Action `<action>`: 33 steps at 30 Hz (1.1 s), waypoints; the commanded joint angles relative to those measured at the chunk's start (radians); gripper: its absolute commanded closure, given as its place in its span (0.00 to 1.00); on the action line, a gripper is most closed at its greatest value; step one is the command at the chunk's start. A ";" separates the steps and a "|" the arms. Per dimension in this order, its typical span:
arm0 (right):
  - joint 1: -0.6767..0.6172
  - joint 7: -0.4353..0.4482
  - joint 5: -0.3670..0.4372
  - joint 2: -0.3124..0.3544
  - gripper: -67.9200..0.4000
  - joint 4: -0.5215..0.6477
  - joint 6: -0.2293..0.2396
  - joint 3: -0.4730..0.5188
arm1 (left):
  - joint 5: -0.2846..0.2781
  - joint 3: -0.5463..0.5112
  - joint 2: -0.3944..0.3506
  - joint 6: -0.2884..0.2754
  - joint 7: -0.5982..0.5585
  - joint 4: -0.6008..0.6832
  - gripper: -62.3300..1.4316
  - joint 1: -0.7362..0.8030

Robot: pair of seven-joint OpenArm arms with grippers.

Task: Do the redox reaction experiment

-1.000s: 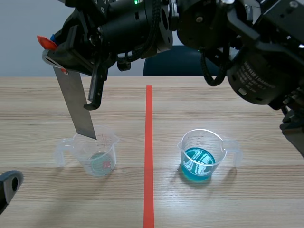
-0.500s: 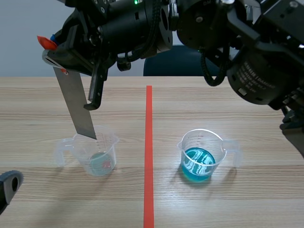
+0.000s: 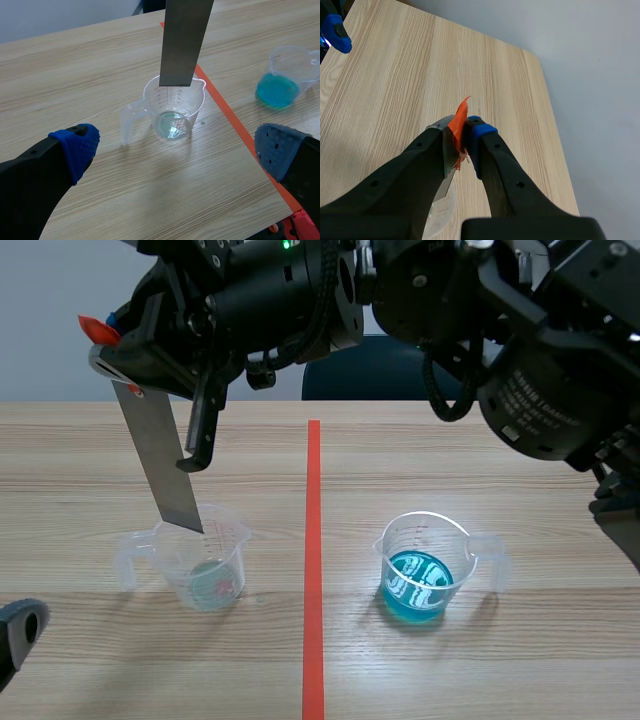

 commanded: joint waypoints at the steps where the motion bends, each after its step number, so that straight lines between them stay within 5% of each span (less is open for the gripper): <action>1: 0.025 0.009 0.011 -0.001 0.98 0.012 0.006 0.005 | -0.003 0.008 0.002 0.005 -0.011 0.010 0.00 0.003; 13: 0.025 0.121 -0.048 -0.007 0.98 -0.109 0.006 -0.019 | -0.003 0.008 0.002 0.005 -0.011 0.010 0.00 0.003; 33: 0.025 0.479 -0.476 -0.125 0.98 -0.459 0.006 -0.059 | -0.003 0.008 0.002 0.005 -0.011 0.010 0.00 0.003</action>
